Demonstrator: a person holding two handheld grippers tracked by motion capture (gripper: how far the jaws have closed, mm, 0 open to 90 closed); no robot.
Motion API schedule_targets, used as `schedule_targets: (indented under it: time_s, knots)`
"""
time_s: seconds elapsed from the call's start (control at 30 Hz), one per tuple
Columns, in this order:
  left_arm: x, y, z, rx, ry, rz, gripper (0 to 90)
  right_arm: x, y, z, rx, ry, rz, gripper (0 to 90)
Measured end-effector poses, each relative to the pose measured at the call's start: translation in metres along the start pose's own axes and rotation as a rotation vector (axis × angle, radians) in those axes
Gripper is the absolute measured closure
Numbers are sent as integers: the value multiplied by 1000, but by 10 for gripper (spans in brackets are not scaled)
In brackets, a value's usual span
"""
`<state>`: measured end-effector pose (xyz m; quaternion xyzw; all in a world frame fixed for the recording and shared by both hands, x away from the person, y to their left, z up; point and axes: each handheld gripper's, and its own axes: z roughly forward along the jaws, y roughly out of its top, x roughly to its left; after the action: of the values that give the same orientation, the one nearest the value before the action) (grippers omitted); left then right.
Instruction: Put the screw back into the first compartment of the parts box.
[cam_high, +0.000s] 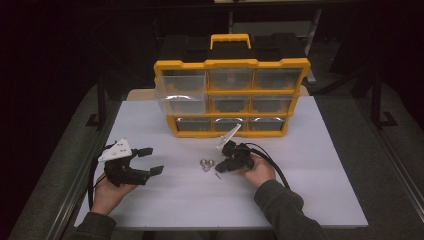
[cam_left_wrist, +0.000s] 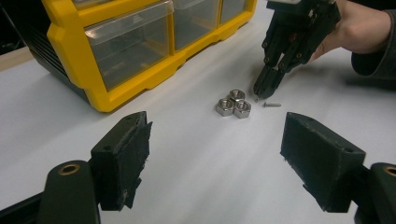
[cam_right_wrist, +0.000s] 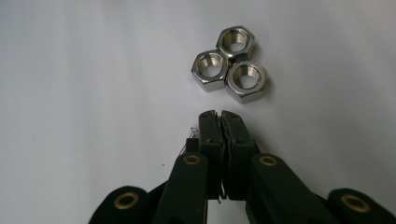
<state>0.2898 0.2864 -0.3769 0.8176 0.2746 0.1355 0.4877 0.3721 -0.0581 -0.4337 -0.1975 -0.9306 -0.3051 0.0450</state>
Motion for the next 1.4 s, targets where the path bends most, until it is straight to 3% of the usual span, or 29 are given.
schedule_targets:
  time_s: [0.03, 0.3, 0.37, 0.47, 0.8, 1.07, 1.4]
  knots:
    - [0, 0, 0, 1, -2, 1, 235, -4, 1, -3, -43, 11, -40, 867]
    - [-1, 0, 0, -6, -3, -4, 235, -6, 8, -29, -71, 37, -23, 867]
    - [-1, 0, 1, -8, -4, -5, 235, -6, 8, -29, -71, 37, -23, 867]
    - [-1, 0, 1, 1, -5, -6, 233, -8, 13, -46, -102, 46, -40, 866]
    - [-1, 0, 1, 3, -7, -1, 215, -4, 31, -92, -135, 43, -19, 866]
    - [-1, 0, 2, 5, -6, 6, 206, -9, 42, -122, -159, 35, -53, 866]
    - [-1, 0, 1, -2, -6, 2, 206, -11, 65, -164, -196, 17, -46, 865]
